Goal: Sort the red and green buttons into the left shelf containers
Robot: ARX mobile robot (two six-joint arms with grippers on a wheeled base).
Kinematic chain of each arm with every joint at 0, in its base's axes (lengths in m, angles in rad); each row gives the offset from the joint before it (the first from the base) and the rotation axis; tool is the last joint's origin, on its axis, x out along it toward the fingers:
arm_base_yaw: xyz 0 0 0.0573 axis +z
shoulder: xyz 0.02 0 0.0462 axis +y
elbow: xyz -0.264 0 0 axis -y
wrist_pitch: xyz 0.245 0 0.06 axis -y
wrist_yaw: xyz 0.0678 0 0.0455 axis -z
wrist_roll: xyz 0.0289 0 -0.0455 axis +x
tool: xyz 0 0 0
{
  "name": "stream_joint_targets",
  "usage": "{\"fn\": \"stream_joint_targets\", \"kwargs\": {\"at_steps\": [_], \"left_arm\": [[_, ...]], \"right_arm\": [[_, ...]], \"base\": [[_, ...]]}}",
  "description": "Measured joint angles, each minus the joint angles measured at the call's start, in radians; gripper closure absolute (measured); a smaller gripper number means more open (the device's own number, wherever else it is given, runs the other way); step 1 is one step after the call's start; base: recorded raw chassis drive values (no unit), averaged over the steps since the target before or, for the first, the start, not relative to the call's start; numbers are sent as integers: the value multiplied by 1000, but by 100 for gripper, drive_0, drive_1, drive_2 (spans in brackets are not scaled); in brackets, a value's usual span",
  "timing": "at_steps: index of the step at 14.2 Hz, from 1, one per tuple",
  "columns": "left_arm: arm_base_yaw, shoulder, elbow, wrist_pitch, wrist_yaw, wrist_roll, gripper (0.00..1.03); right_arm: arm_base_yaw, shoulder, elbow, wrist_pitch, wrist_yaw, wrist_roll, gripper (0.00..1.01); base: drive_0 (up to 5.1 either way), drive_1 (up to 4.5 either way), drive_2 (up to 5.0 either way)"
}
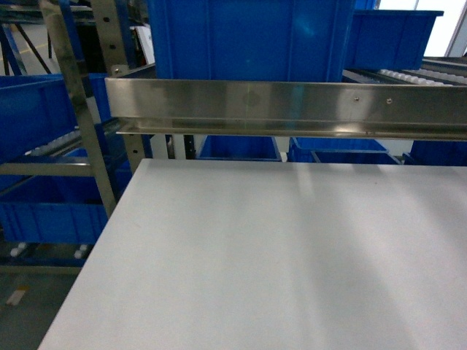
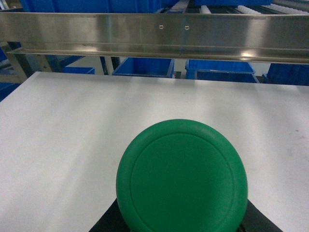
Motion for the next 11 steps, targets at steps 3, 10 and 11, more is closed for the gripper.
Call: {"fn": "stream_joint_targets", "kwargs": {"at_steps": [3,10,11], "left_arm": [[0,0,0,2,0,0,79],[0,0,0,2,0,0,79],[0,0,0,1,0,0,79]], "right_arm": [[0,1,0,0,0,0,76],[0,-1,-1,2,0,0,76],[0,0,-1,2,0,0,76]], "base": [[-500,237,237],[-500,237,237],[-500,237,237]]}}
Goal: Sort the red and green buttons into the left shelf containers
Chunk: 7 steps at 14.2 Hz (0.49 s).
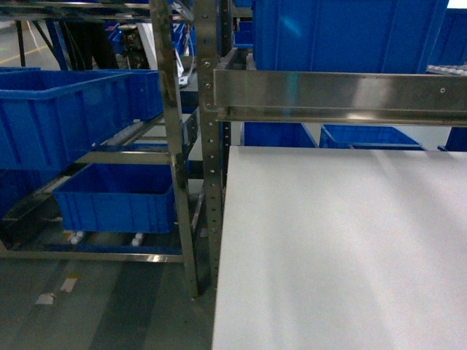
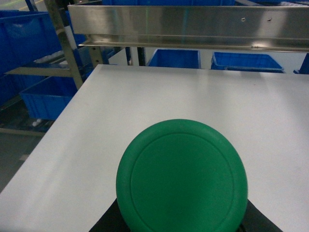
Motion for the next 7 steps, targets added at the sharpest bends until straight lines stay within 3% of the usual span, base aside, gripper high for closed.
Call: {"fn": "stream_joint_targets", "kwargs": {"at_steps": [7], "left_arm": [[-2,-2,0,0,2,0,79]], "right_arm": [[0,3,0,-1,0,0,76]], "base": [[-500,237,237]]}}
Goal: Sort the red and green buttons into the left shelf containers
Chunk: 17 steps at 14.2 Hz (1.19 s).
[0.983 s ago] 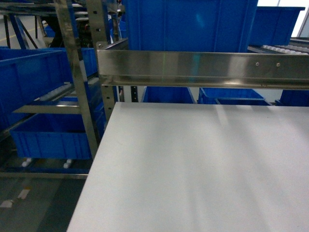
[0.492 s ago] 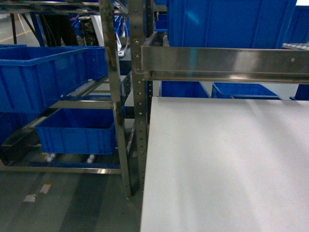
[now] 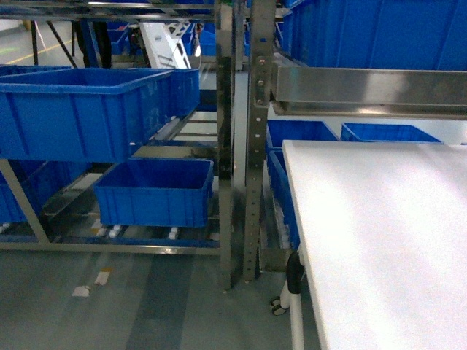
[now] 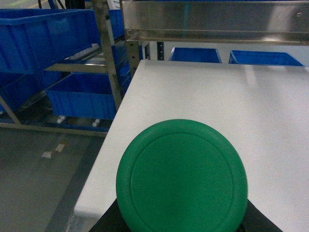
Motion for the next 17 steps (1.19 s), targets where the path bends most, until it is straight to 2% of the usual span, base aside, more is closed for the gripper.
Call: {"fn": "stream_joint_targets", "kwargs": {"at_steps": [17], "left_arm": [[2,0,0,1,-2,0,79]], "right_arm": [[0,-3,0,-1,0,0,76]], "base": [[-494,240,240]]}}
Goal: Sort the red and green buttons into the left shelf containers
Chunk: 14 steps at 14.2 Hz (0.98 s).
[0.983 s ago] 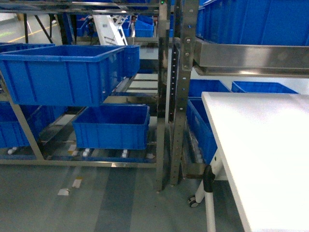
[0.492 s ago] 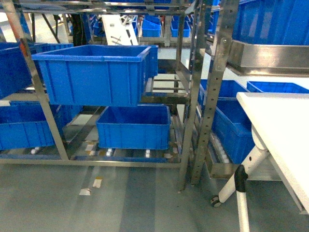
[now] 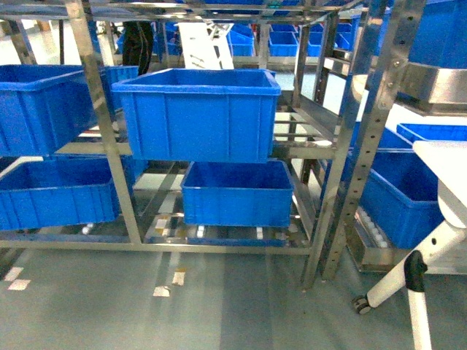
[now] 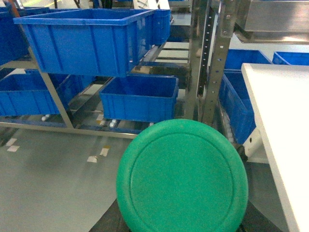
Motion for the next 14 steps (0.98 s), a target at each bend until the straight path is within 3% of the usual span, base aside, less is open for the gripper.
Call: {"fn": "stream_joint_targets", "kwargs": {"at_steps": [14], "left_arm": [[0,0,0,0,0,0,79]], "right_arm": [[0,0,0,2,0,0,76]], "base": [[-490,242,242]]}}
